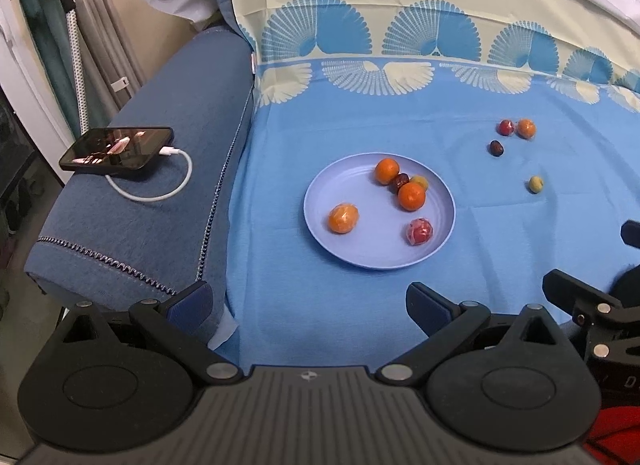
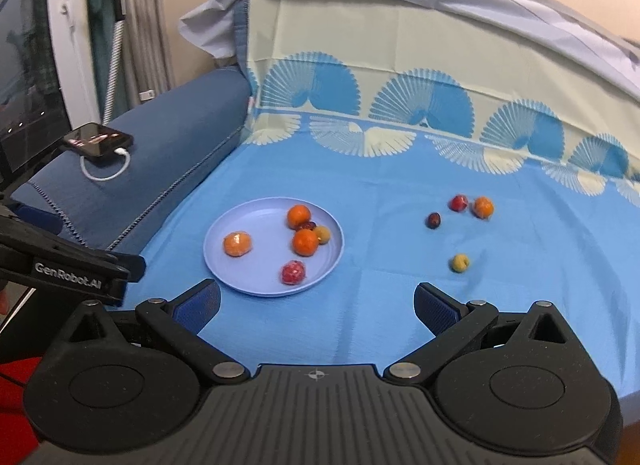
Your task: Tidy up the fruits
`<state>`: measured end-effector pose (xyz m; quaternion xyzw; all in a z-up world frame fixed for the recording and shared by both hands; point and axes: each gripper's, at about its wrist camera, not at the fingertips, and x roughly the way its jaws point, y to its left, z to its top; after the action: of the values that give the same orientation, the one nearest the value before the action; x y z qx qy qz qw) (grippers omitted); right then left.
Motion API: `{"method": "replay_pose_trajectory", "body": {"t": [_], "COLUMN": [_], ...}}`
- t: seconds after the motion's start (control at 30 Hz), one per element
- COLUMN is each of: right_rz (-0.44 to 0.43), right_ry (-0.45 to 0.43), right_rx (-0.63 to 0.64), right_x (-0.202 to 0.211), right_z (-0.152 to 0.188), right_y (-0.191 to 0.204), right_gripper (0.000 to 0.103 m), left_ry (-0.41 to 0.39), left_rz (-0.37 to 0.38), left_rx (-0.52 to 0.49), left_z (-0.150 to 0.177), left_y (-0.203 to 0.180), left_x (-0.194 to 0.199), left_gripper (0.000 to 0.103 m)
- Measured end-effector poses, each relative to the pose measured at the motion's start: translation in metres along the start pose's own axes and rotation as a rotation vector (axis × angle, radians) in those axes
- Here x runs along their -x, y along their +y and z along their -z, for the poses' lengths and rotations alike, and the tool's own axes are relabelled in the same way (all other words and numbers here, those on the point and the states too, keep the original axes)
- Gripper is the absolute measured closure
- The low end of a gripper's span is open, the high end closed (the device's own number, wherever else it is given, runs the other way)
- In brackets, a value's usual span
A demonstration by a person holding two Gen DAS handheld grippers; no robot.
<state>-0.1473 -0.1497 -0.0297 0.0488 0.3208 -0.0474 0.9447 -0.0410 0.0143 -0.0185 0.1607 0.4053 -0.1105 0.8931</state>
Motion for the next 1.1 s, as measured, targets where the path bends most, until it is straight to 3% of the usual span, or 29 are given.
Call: {"method": "replay_pose_trajectory", "body": {"t": [0.13, 0.33, 0.53, 0.67, 0.8, 0.87, 0.93, 1.1], "right_rz": [0.029, 0.187, 0.333, 0.41, 0.413, 0.357, 0.287, 0.238], "right_ry": [-0.001, -0.065, -0.085, -0.091, -0.083, -0.05, 0.01, 0.074], "right_rx": [-0.035, -0.025, -0.087, -0.074, -0.117, -0.144, -0.164, -0.113], "right_x": [-0.009, -0.025, -0.064, -0.105, -0.157, -0.19, -0.224, -0.298], "right_z": [0.0, -0.006, -0.021, -0.028, -0.036, -0.04, -0.045, -0.05], "right_y": [-0.013, -0.053, -0.124, -0.173, -0.223, -0.249, -0.268, -0.285], "right_gripper": [0.001, 0.001, 0.001, 0.001, 0.001, 0.001, 0.001, 0.001], "left_ry": [0.019, 0.063, 0.147, 0.159, 0.149, 0.169, 0.183, 0.188], "left_rz": [0.008, 0.097, 0.222, 0.228, 0.26, 0.294, 0.299, 0.352], "left_rx": [-0.01, 0.03, 0.011, -0.055, -0.172, -0.239, -0.253, -0.259], "left_z": [-0.014, -0.055, -0.113, -0.15, -0.176, -0.181, -0.184, -0.193], "left_y": [-0.009, -0.03, -0.085, -0.136, -0.192, -0.219, -0.236, -0.263], "left_x": [-0.011, -0.035, -0.083, -0.129, -0.187, -0.223, -0.25, -0.294], "left_gripper": [0.0, 0.0, 0.0, 0.0, 0.0, 0.0, 0.0, 0.0]}}
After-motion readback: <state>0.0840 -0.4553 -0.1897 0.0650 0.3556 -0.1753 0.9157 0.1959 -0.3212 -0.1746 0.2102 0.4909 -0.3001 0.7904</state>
